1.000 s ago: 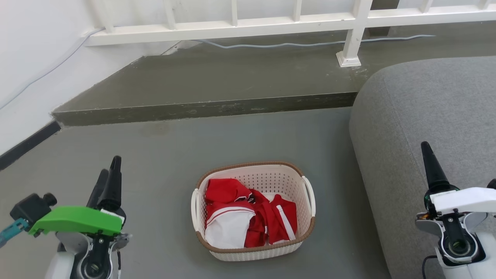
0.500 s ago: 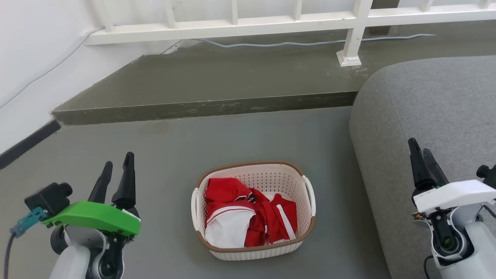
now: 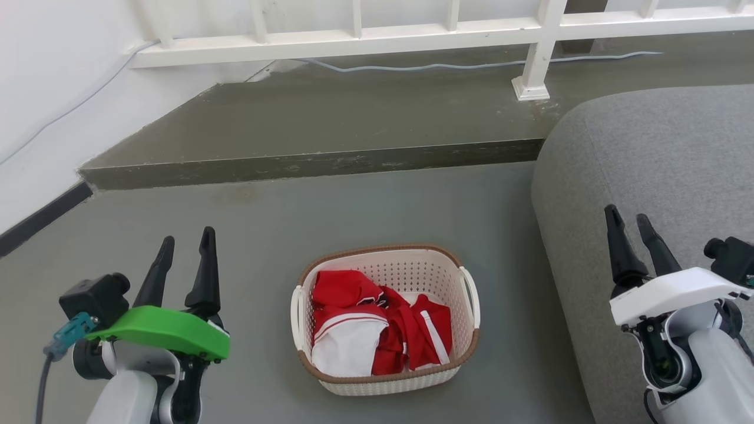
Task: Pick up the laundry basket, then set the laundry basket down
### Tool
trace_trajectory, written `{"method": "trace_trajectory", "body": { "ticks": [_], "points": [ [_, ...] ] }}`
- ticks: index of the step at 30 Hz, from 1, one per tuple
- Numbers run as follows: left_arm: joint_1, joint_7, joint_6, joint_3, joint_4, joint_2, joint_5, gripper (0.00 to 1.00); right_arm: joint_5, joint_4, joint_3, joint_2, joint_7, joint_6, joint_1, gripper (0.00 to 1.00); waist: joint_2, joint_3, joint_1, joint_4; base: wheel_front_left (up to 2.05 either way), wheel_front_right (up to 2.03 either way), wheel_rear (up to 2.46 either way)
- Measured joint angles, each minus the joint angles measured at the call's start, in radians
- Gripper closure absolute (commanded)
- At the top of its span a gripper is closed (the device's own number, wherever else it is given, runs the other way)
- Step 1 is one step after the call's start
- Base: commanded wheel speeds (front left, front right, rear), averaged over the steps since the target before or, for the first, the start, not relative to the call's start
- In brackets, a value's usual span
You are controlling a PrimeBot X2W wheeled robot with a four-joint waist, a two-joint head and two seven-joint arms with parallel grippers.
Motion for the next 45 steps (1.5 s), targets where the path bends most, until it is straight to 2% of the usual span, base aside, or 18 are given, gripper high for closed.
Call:
{"method": "trace_trajectory", "body": {
  "ticks": [13, 24, 25, 45],
  "points": [
    [0.001, -0.042, 0.034, -0.031, -0.008, 0.0, 0.149, 0.0, -0.149, 0.001, 0.042, -0.005, -0.044, -0.023, 0.0, 0.0, 0.0, 0.0, 0.0, -0.002, 0.0, 0.0, 0.0],
    [0.005, -0.076, 0.057, -0.067, -0.004, 0.001, 0.263, 0.0, -0.286, 0.009, 0.074, -0.015, -0.081, -0.027, 0.0, 0.0, 0.0, 0.003, 0.0, 0.0, 0.0, 0.0, 0.0],
    [0.005, -0.088, 0.065, -0.075, -0.004, 0.002, 0.3, 0.0, -0.317, 0.01, 0.079, -0.016, -0.09, -0.033, -0.001, 0.0, 0.0, 0.004, 0.0, 0.0, 0.0, 0.0, 0.0],
    [0.006, -0.09, 0.076, -0.077, 0.034, 0.0, 0.309, 0.0, -0.36, 0.018, 0.068, -0.013, -0.1, -0.03, -0.018, 0.0, 0.0, 0.004, 0.0, 0.0, 0.0, 0.0, 0.0]
  ]
}}
